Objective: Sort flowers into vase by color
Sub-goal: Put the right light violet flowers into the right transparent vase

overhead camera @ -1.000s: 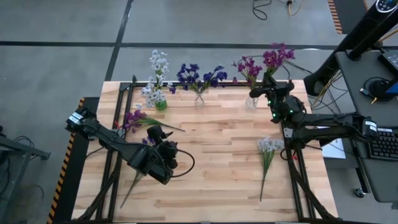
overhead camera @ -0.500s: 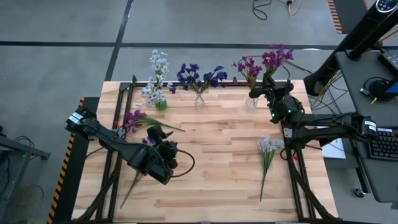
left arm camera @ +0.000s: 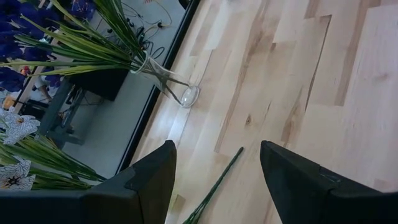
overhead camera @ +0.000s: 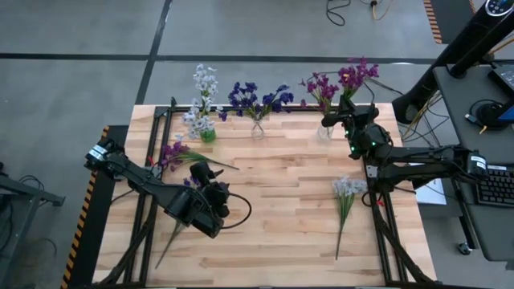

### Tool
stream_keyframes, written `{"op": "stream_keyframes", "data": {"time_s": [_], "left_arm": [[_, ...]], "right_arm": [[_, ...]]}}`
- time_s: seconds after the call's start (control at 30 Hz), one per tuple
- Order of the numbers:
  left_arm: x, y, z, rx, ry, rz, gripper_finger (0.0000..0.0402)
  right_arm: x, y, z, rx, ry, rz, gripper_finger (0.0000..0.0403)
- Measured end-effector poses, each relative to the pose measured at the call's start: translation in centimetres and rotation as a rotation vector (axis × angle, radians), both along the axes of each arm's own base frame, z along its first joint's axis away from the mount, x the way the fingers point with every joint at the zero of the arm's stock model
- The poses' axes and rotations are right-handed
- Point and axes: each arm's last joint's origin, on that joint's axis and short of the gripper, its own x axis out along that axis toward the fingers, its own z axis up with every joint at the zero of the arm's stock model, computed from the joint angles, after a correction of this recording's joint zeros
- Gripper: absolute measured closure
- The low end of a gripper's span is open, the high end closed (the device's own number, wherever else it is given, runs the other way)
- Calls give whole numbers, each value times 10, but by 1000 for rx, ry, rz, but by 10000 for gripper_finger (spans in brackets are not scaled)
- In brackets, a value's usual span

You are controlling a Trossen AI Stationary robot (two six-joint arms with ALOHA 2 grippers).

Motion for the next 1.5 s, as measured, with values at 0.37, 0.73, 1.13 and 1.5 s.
{"op": "stream_keyframes", "data": {"time_s": [0.37,0.73,1.13,1.5], "left_arm": [[0,0,0,0,0,0,187],[0,0,0,-22,-27,22,187],[0,0,0,-38,-47,36,187],[0,0,0,-38,-46,36,187]], "right_arm": [[0,0,0,0,1,0,350],[1,0,-4,21,51,0,264],[3,-1,-12,74,102,9,180],[6,7,-19,131,84,60,122]]}}
